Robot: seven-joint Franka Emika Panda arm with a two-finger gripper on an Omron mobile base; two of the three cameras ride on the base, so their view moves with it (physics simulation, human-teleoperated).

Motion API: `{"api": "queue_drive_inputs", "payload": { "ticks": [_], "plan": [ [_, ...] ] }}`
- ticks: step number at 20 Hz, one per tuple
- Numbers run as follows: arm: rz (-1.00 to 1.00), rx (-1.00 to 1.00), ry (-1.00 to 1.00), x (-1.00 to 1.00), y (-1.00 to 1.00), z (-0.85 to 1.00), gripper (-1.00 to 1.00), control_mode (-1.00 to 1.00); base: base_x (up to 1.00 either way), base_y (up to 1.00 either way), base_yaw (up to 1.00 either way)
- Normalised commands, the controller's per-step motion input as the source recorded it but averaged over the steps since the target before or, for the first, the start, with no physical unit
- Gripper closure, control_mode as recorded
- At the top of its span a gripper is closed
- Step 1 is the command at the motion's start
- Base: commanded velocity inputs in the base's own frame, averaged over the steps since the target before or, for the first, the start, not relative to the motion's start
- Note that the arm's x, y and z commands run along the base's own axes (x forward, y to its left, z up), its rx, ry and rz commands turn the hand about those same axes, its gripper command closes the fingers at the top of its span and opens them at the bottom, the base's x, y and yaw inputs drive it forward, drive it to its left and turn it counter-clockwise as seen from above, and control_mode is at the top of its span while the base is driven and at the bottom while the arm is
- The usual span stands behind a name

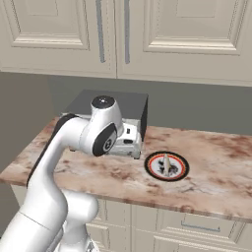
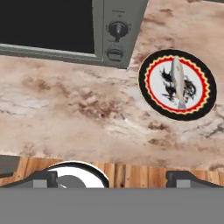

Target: Place the fish on the bottom rack of the oven, and slide the tray back inside. Close the oven door.

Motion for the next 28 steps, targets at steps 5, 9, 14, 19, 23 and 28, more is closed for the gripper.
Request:
{"api": "queue_drive_inputs", "payload": {
  "ticks": [5, 9, 14, 19, 23, 28],
  "plan": [
    [0.00, 0.00, 0.00, 0.06, -0.95, -0.49, -1.00, -1.00, 0.00, 0.00, 0.00],
    [0.00, 0.00, 0.01, 0.38, -0.76, -0.49, -1.00, -1.00, 0.00, 0.00, 0.00],
    [0.00, 0.00, 0.00, 0.46, -0.69, -0.31, -1.00, -1.00, 0.00, 0.00, 0.00],
    [0.00, 0.02, 0.00, 0.61, -0.34, -0.05, -1.00, -1.00, 0.00, 0.00, 0.00],
    [0.00, 0.05, 0.00, 0.51, -0.16, 0.00, -1.00, -1.00, 0.00, 0.00, 0.00],
    [0.01, 0.01, 0.00, 0.48, 0.00, -0.20, -1.00, -1.00, 0.00, 0.00, 0.00]
  ]
}}
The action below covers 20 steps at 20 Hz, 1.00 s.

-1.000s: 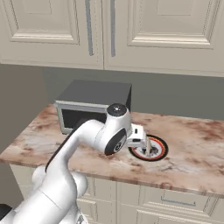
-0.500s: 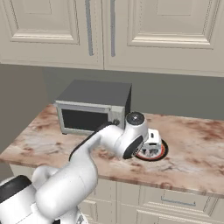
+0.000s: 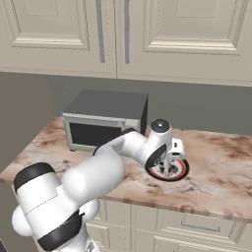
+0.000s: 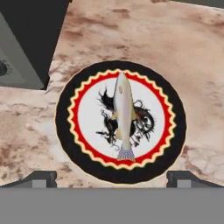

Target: Place the fish on the bottom rack of the oven, and slide the tray back inside. Close the oven door.

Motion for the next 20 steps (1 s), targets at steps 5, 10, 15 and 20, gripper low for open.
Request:
{"api": "queue_drive_inputs", "payload": {
  "ticks": [5, 10, 15, 20],
  "plan": [
    [0.00, 0.00, 0.00, 0.37, -0.05, -0.30, -1.00, -1.00, 0.00, 0.00, 0.00],
    [0.02, 0.00, 0.00, 0.26, -0.07, -0.31, -1.00, -1.00, 0.00, 0.00, 0.00],
    [0.11, 0.00, 0.00, 0.21, -0.04, -0.35, -1.00, -1.00, 0.00, 0.00, 0.00],
    [0.10, 0.00, 0.00, 0.17, -0.06, -0.33, -1.00, -1.00, 0.00, 0.00, 0.00]
  ]
}}
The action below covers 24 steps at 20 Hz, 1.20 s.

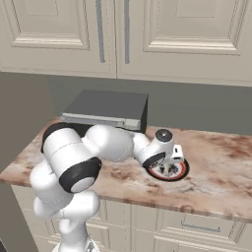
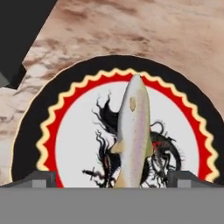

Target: Place the fish on the bottom rack of the oven, and slide the tray back inside. Close the oven door.

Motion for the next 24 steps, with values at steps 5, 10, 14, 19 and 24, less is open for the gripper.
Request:
{"api": "queue_drive_inputs", "payload": {
  "ticks": [5, 10, 14, 19, 24],
  "plan": [
    [0.05, 0.00, 0.00, 0.29, -0.18, -0.26, -1.00, -1.00, 0.00, 0.00, 0.00],
    [0.00, 0.00, 0.00, 0.27, -0.41, -0.15, -1.00, -1.00, 0.00, 0.00, 0.00],
    [0.00, 0.00, 0.00, 0.14, -0.21, -0.34, 1.00, -1.00, 0.00, 0.00, 0.00],
    [0.00, 0.00, -0.04, 0.04, 0.03, -0.46, 1.00, -1.00, 0.00, 0.00, 0.00],
    [0.02, 0.00, 0.08, -0.03, 0.00, 0.13, 1.00, -1.00, 0.00, 0.00, 0.00]
  ]
}}
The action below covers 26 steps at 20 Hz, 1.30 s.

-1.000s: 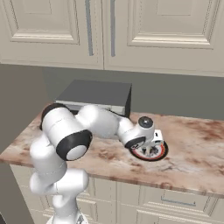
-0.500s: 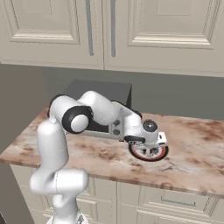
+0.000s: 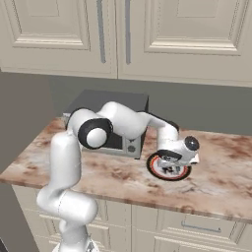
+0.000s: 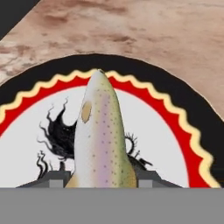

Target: Place the fish on the bottom rack of the oven, and slide the tray back inside. Close the oven door.

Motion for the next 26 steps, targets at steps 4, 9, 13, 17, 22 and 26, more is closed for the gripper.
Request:
{"api": "queue_drive_inputs", "payload": {
  "ticks": [4, 9, 13, 17, 22, 26],
  "plan": [
    [0.07, -0.05, 0.03, -0.38, 0.00, 0.76, 1.00, -1.00, 0.00, 0.00, 0.00],
    [0.03, -0.10, -0.04, -0.74, 0.08, 0.72, 1.00, -1.00, 0.00, 0.00, 0.00],
    [0.02, -0.11, -0.08, -0.83, 0.21, 0.39, 1.00, -1.00, 0.00, 0.00, 0.00],
    [0.01, -0.12, -0.01, -0.89, 0.30, 0.45, 1.00, -1.00, 0.00, 0.00, 0.00],
    [-0.01, -0.08, 0.00, -0.39, 0.47, 0.64, 1.00, -1.00, 0.00, 0.00, 0.00],
    [-0.07, -0.03, -0.06, -0.24, 0.58, 0.18, 1.00, -1.00, 0.00, 0.00, 0.00]
  ]
}}
